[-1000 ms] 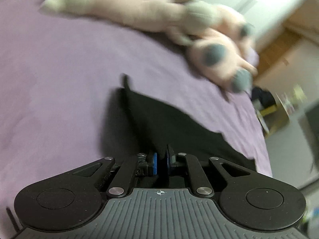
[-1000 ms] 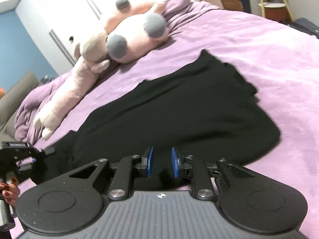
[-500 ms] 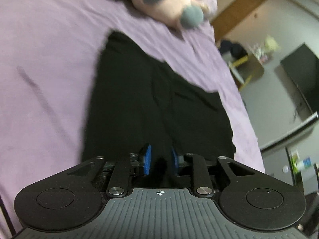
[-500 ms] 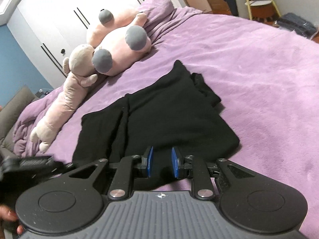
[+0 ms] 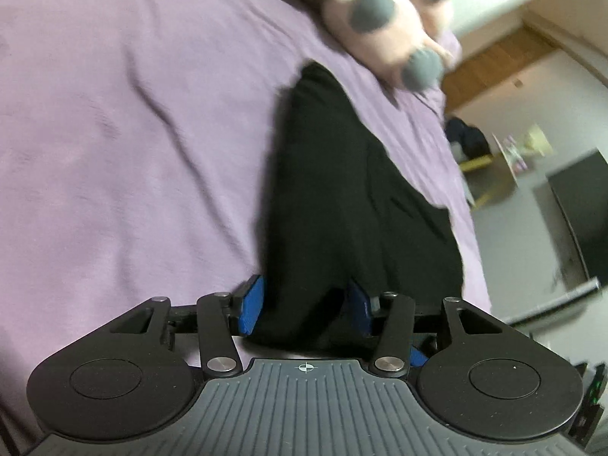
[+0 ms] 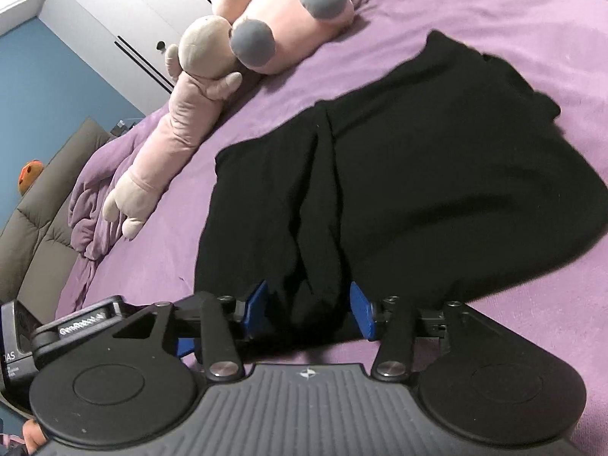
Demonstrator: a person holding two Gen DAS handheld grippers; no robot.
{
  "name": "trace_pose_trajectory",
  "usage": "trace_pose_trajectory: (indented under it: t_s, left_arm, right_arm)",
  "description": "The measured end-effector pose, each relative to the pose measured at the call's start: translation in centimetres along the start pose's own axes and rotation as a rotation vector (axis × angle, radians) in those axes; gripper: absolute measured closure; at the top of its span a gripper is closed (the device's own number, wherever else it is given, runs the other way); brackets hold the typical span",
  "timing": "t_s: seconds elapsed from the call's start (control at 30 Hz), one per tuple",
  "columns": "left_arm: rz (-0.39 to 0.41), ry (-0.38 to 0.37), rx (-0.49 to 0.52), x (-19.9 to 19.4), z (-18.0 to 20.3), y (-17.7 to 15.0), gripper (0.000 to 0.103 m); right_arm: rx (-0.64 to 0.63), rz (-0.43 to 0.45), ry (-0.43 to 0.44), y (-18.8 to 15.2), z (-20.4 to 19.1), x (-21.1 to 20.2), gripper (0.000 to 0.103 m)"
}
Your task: Fold small clothes
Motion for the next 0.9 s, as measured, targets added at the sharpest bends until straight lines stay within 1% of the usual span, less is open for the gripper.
trace_pose_trajectory:
  t_s: [0.07,0.13,0.17,0.23,0.27,0.3,0.37,0.4,0.43,0.47,0.5,0.57,0.6,0.63,0.67,0.7,0.77,0.83,0.9]
  left_arm:
    - [0.052,0.054,0.025,-1.0,-0.4,0.3,0.05]
    - [0.065,0.088,0.06,-1.2,-0.3,0.5,0.049]
    - [0.062,0.101,0.077,-1.3,-0.2,0.4,0.048]
    - [0.049,0.112,0.104,-1.2,0.1,0.2,0.048]
    - [0.045,0.112,0.116,-1.0,0.4,0.1,0.047]
    - [0.043,0.114,0.125,-0.9,0.6,-0.1,0.047]
    - [0.042,0.115,0.142,-0.8,1.0,-0.4,0.047]
    - [0.041,0.117,0.149,-0.6,1.2,-0.5,0.047]
    - [0.039,0.12,0.156,-0.4,1.3,-0.7,0.047]
    - [0.035,0.124,0.164,-0.2,1.2,-0.8,0.046]
    - [0.032,0.126,0.172,0.0,1.3,-1.0,0.046]
    - [0.031,0.11,0.184,0.5,1.4,-1.2,0.045]
    - [0.026,0.094,0.181,0.5,1.4,-1.2,0.045]
    - [0.02,0.073,0.176,0.5,1.4,-1.2,0.045]
    - [0.012,0.043,0.167,0.4,1.4,-1.2,0.043]
    - [0.009,0.02,0.159,0.4,1.4,-1.1,0.042]
    - [0.013,0.005,0.141,0.6,1.6,-0.8,0.041]
    - [0.014,0.01,0.117,1.2,1.8,-0.5,0.041]
    - [0.001,-0.015,0.097,2.0,1.9,-0.3,0.04]
  right_arm:
    - [0.023,0.0,0.021,0.2,0.1,0.3,0.051]
    - [0.03,-0.005,0.04,0.3,0.0,0.9,0.051]
    - [0.025,-0.004,0.042,0.3,-0.3,1.2,0.052]
    - [-0.014,-0.01,0.045,0.2,-1.0,1.8,0.07]
    - [-0.043,-0.016,0.037,0.2,-1.4,1.9,0.091]
    - [-0.071,-0.005,0.024,0.3,-1.6,1.7,0.093]
    - [-0.117,0.045,0.001,0.4,-1.9,0.8,0.095]
    - [-0.137,0.066,-0.028,0.5,-1.9,0.3,0.095]
    - [-0.147,0.069,-0.065,0.4,-1.6,0.2,0.095]
    - [-0.151,0.051,-0.108,0.1,-1.1,0.4,0.095]
    - [-0.144,0.018,-0.131,-0.2,-0.5,0.9,0.095]
    - [-0.123,0.015,-0.097,-0.4,0.1,0.8,0.094]
    - [-0.113,0.014,-0.075,0.0,0.2,0.5,0.088]
    - [-0.097,0.025,-0.054,0.3,0.2,0.2,0.086]
    - [-0.08,0.05,-0.038,0.8,0.4,-0.3,0.079]
    - [-0.066,0.076,-0.026,1.3,0.6,-0.5,0.07]
    - [-0.051,0.094,-0.016,2.4,1.0,-0.3,0.061]
    - [-0.041,0.084,-0.013,3.5,1.2,0.3,0.061]
    - [-0.031,0.07,0.001,4.3,1.4,1.3,0.058]
Point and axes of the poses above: each gripper's, at about its wrist camera, not at the fingertips, and x roughly the way its jaws point, z to its right, y to its top, the point moved 3 cm from there along x, roughly the way its jaws point, and after that the axes turned 7 degrees about -x, right-handed, at the moved point
